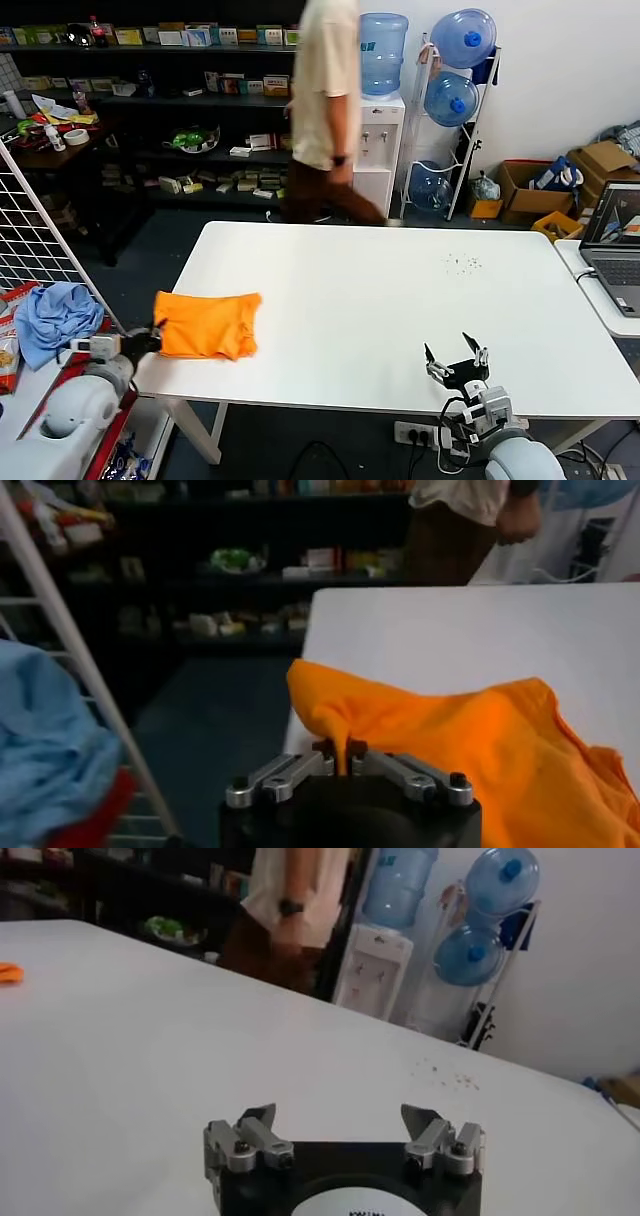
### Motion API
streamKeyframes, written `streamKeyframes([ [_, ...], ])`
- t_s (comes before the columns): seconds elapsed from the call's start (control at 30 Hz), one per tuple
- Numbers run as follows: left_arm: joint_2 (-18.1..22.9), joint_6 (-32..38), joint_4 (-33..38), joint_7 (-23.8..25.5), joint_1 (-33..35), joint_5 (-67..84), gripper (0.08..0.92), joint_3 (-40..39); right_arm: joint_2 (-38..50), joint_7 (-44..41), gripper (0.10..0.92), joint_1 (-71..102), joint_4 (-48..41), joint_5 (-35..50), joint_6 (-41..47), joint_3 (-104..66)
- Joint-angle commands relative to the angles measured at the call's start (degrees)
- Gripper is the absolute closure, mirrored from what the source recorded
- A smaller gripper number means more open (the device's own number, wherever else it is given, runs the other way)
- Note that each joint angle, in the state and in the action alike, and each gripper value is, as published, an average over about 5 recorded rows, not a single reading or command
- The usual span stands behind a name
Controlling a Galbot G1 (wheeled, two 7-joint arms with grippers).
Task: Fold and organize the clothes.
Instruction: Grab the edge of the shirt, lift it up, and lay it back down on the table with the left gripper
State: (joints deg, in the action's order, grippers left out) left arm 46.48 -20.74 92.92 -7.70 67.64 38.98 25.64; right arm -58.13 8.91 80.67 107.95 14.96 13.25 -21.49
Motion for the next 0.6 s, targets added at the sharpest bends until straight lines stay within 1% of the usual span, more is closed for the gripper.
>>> streamKeyframes([
  [0.03, -11.4, 6.7, -10.6, 0.8, -2.3, -18.4, 0.856, 6.1, 0.5, 0.0, 0.203, -1.7, -0.1, 0.6, 0.0, 0.5],
  [0.2, -14.6, 9.5, -12.3, 1.3, -2.9, -22.2, 0.856, 6.2, 0.2, 0.1, 0.203, -1.9, -0.3, 0.7, -0.2, 0.5],
  [0.37, -17.1, 10.5, -12.9, 1.5, -4.1, -22.8, 0.856, 4.2, -0.3, 0.0, 0.203, -1.8, -0.6, 0.6, -0.4, 0.7],
  [0.47, -16.5, 10.2, -11.5, 1.2, -4.3, -22.7, 0.856, 2.3, -0.7, 0.0, 0.203, -1.6, -0.6, 0.5, -0.5, 0.6],
  [0.6, -13.0, 9.1, -7.9, 0.3, -3.6, -22.7, 0.856, -0.2, -0.9, 0.0, 0.203, -0.9, -0.4, 0.3, -0.7, 0.2],
])
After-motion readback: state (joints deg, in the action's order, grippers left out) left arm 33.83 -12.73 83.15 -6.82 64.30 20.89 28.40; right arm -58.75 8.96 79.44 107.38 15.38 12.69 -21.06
